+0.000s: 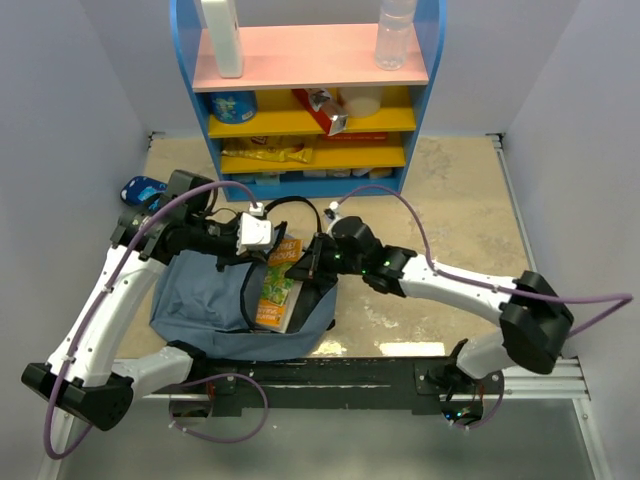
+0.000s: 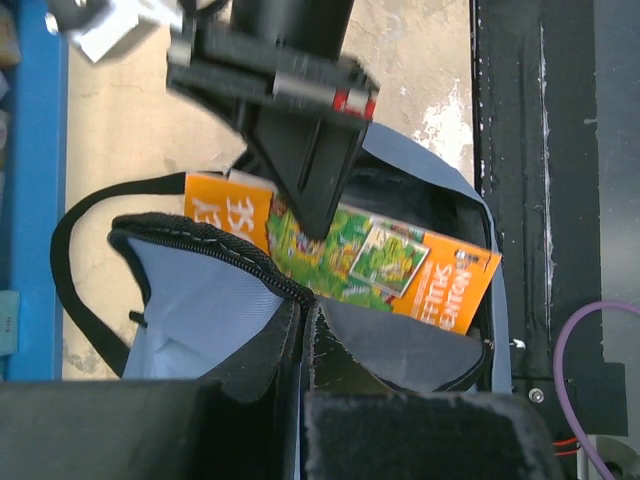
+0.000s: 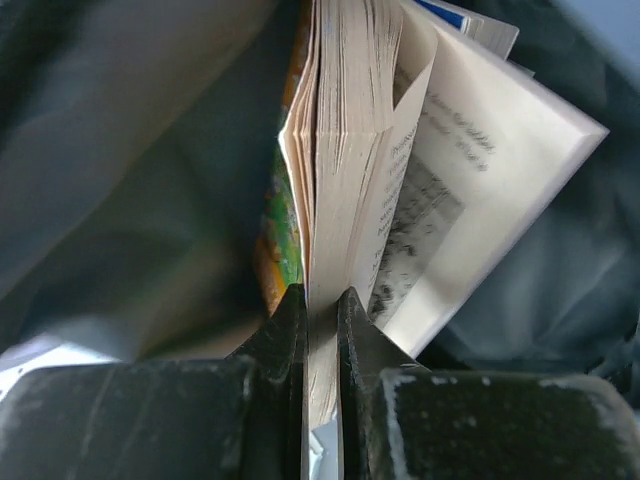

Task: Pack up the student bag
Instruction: Place the book in the student bag.

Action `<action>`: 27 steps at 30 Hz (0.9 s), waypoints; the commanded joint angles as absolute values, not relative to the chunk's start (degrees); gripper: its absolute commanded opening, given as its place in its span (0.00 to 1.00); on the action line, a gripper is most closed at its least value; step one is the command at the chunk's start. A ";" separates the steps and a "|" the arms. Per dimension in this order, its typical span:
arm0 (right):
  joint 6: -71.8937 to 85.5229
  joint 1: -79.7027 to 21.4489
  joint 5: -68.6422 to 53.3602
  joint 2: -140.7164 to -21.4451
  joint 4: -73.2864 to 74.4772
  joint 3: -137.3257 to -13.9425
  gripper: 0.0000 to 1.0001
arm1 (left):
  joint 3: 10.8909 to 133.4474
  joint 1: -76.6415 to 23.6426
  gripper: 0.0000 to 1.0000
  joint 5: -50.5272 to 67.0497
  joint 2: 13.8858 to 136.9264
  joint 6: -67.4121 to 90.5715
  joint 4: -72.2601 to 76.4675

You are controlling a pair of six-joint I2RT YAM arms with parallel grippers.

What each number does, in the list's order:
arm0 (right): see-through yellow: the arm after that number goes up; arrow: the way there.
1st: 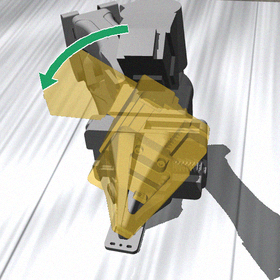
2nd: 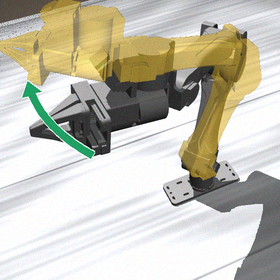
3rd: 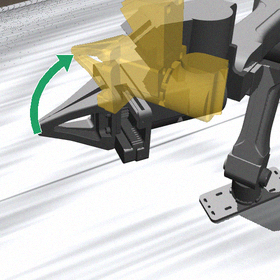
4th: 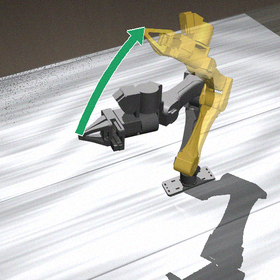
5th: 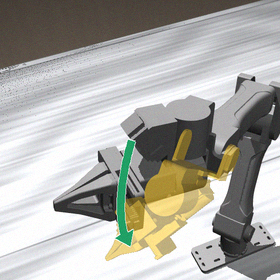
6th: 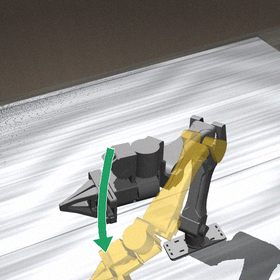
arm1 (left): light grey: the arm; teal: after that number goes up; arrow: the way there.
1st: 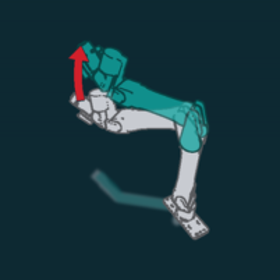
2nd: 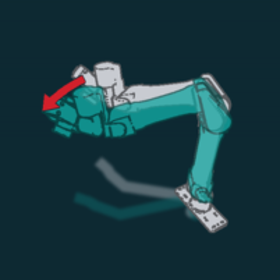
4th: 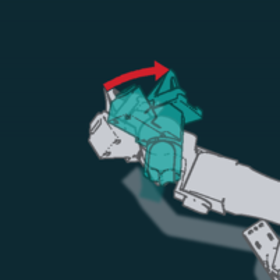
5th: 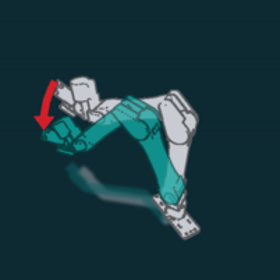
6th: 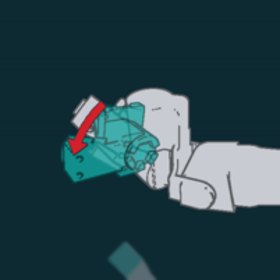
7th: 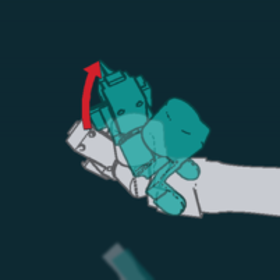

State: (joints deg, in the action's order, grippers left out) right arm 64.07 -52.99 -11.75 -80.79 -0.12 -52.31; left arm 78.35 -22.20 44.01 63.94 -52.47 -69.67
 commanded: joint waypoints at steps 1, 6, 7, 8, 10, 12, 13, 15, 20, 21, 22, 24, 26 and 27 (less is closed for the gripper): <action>64.16 -55.80 -12.83 -86.47 -7.30 -60.02 0.00 | 82.44 -21.88 0.00 48.77 62.05 -51.86 -67.85; 62.67 -57.48 -11.95 -92.63 -5.10 -65.82 0.00 | 81.83 -21.88 0.00 50.36 61.96 -52.12 -68.20; 62.93 -57.39 -12.13 -94.12 -7.01 -65.92 0.09 | 81.48 -21.88 0.00 50.71 62.05 -52.21 -68.38; 63.19 -57.48 -12.30 -94.91 -7.55 -66.18 0.18 | 81.30 -21.88 0.00 50.80 62.22 -52.38 -68.47; 62.49 -57.57 -11.78 -96.50 -5.03 -68.55 0.42 | 80.95 -21.88 0.00 50.71 62.23 -52.47 -68.55; 61.00 -57.48 -10.99 -96.16 -2.91 -68.56 0.49 | 81.12 -21.88 0.00 50.54 62.23 -52.65 -68.73; 61.08 -57.39 -10.64 -95.20 -2.55 -67.42 0.51 | 80.95 -21.88 0.00 50.28 62.14 -52.91 -68.82; 60.74 -57.30 -8.80 -90.55 -3.07 -63.38 0.50 | 80.43 -21.97 0.00 50.01 61.70 -53.17 -68.82; 58.36 -57.31 -0.99 -79.73 -1.05 -54.70 0.07 | 79.45 -21.97 0.00 49.75 61.52 -53.52 -68.82; 58.27 -57.30 -0.36 -77.80 -1.23 -53.45 0.01 | 79.45 -21.97 0.00 49.75 61.44 -53.53 -68.82; 58.27 -57.30 -0.18 -77.35 -1.06 -52.57 0.00 | 79.45 -21.89 0.00 49.92 61.44 -53.53 -68.82; 57.14 -57.30 0.17 -76.21 -0.79 -51.15 0.00 | 79.19 -21.88 0.00 50.01 61.35 -53.44 -68.91; 53.12 -56.69 3.93 -74.80 2.61 -53.42 0.00 | 78.66 -21.97 0.00 49.75 61.08 -53.79 -69.52; 51.35 -56.17 7.87 -74.19 4.64 -54.92 0.00 | 77.71 -21.89 0.00 49.57 60.91 -54.05 -69.87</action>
State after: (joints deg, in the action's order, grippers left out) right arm 58.26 -56.99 -1.91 -75.88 -0.10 -52.58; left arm 78.85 -22.13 45.80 62.76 -52.71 -70.98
